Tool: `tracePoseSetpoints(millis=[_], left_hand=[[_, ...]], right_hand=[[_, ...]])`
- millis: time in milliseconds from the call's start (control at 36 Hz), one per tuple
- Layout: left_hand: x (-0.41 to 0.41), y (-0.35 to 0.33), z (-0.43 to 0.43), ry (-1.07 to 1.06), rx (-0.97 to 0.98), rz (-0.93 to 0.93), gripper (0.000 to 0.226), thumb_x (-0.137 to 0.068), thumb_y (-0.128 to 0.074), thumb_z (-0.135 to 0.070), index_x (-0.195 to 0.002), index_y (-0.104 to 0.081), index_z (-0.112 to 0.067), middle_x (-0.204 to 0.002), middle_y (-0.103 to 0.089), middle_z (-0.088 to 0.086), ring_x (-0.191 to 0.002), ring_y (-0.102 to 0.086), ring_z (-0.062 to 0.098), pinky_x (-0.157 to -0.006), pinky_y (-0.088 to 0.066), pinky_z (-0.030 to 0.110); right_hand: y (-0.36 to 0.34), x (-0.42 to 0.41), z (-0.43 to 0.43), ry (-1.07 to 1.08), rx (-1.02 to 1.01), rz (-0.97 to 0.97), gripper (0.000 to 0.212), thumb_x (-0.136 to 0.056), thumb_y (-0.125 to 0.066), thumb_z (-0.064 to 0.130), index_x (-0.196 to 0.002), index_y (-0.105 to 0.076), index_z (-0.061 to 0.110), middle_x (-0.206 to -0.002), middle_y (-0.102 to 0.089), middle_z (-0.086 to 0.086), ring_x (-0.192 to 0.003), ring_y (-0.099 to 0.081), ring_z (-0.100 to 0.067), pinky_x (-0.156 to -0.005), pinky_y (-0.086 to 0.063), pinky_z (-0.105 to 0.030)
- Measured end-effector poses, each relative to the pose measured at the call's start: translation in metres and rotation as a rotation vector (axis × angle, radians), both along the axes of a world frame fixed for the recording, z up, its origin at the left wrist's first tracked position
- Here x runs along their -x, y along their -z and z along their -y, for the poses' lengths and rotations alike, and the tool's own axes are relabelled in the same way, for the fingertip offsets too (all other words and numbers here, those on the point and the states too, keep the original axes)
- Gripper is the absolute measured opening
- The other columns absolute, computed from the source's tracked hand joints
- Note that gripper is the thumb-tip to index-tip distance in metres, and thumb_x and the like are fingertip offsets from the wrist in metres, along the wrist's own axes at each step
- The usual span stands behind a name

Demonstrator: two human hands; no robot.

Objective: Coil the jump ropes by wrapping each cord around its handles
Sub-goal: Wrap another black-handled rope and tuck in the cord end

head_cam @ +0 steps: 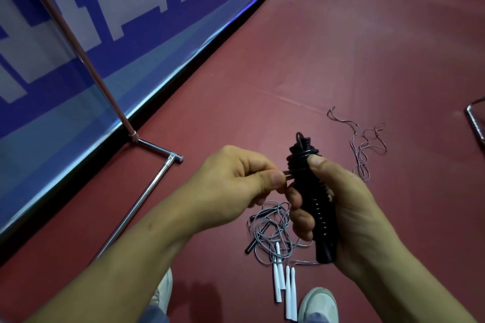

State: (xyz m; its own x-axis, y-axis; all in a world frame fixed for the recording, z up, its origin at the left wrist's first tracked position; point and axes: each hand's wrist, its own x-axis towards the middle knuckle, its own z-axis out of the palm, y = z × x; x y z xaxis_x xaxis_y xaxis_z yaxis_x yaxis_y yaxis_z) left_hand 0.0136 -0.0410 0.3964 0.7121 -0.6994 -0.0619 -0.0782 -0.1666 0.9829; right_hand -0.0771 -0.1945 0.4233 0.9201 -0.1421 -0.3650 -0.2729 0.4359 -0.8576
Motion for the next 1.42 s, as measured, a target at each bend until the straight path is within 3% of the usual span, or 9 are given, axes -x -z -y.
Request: tracePoseSetpoints(millis=[139,333,583,694,806,944,1111,1306,1417], left_hand=[[0.002,0.0,0.001,0.034,0.102,-0.235,0.018,-0.084,-0.068,-0.028,-0.075,-0.073,-0.013,-0.055,-0.041,-0.001,-0.051,-0.032,0.012,-0.051,-0.03,0.023],[-0.002,-0.004,-0.003,0.044,0.151,-0.39,0.01,-0.077,-0.073,-0.018,-0.07,-0.072,-0.011,-0.052,-0.043,-0.002,-0.048,-0.032,0.011,-0.051,-0.026,0.025],[-0.003,-0.013,-0.004,0.058,0.068,-0.238,0.019,-0.069,-0.083,-0.032,-0.071,-0.072,-0.017,-0.059,-0.057,0.0,-0.061,-0.044,0.02,-0.056,-0.037,0.025],[-0.006,-0.016,-0.01,0.002,0.059,-0.167,0.019,-0.066,-0.084,-0.026,-0.077,-0.075,-0.013,-0.063,-0.065,-0.004,-0.059,-0.054,0.005,-0.057,-0.043,0.017],[-0.009,-0.017,-0.016,-0.075,0.036,-0.104,0.013,-0.074,-0.084,-0.002,-0.079,-0.074,-0.009,-0.062,-0.067,-0.007,-0.057,-0.059,0.0,-0.057,-0.045,0.011],[-0.006,-0.016,-0.015,-0.187,0.027,-0.042,0.014,-0.073,-0.087,-0.006,-0.076,-0.075,-0.011,-0.054,-0.062,-0.01,-0.049,-0.051,0.0,-0.052,-0.041,0.011],[-0.006,-0.016,-0.014,-0.181,0.042,-0.136,0.015,-0.072,-0.086,-0.008,-0.071,-0.071,-0.008,-0.052,-0.058,-0.004,-0.048,-0.048,0.007,-0.049,-0.04,0.02],[0.0,-0.014,-0.007,-0.024,0.063,-0.383,0.024,-0.061,-0.086,-0.021,-0.058,-0.064,-0.012,-0.045,-0.04,-0.003,-0.04,-0.029,0.01,-0.049,-0.024,0.023],[0.0,-0.011,-0.004,-0.026,0.021,-0.309,0.022,-0.066,-0.089,-0.03,-0.065,-0.072,-0.015,-0.051,-0.047,-0.001,-0.048,-0.036,0.015,-0.052,-0.03,0.027]], right_hand=[[0.0,-0.002,0.002,0.049,0.046,0.021,0.036,-0.08,-0.062,0.034,-0.088,-0.058,-0.001,-0.062,-0.054,-0.017,-0.037,-0.042,-0.019,-0.038,-0.036,-0.022],[0.0,0.001,0.003,-0.048,0.008,0.021,0.028,-0.08,-0.075,0.031,-0.089,-0.062,0.008,-0.063,-0.052,-0.017,-0.037,-0.041,-0.019,-0.038,-0.036,-0.022],[0.003,0.006,0.004,-0.24,-0.102,0.044,0.047,-0.058,-0.09,0.047,-0.08,-0.064,0.015,-0.057,-0.045,-0.007,-0.032,-0.036,-0.013,-0.04,-0.035,-0.017],[0.0,0.007,0.009,-0.329,-0.172,0.049,0.05,-0.06,-0.092,0.046,-0.084,-0.062,0.014,-0.055,-0.044,-0.009,-0.03,-0.037,-0.012,-0.038,-0.037,-0.017],[0.0,0.009,0.012,-0.411,-0.1,0.048,0.048,-0.063,-0.091,0.044,-0.081,-0.058,0.015,-0.054,-0.044,-0.015,-0.03,-0.039,-0.013,-0.038,-0.038,-0.018],[-0.002,0.006,0.01,-0.371,-0.011,0.045,0.028,-0.073,-0.076,0.034,-0.081,-0.059,0.014,-0.053,-0.043,-0.016,-0.03,-0.037,-0.014,-0.037,-0.036,-0.018],[0.001,0.006,0.014,-0.296,0.009,0.092,0.042,-0.064,-0.089,0.039,-0.079,-0.058,0.014,-0.052,-0.043,-0.015,-0.03,-0.036,-0.014,-0.039,-0.036,-0.019],[-0.001,0.007,0.013,-0.165,0.09,0.22,0.06,-0.059,-0.094,0.046,-0.082,-0.054,0.008,-0.05,-0.044,-0.012,-0.03,-0.035,-0.013,-0.039,-0.037,-0.021],[0.001,0.011,0.007,-0.211,-0.016,0.221,0.038,-0.07,-0.084,0.03,-0.08,-0.052,0.013,-0.051,-0.042,-0.011,-0.03,-0.034,-0.011,-0.039,-0.037,-0.019]])
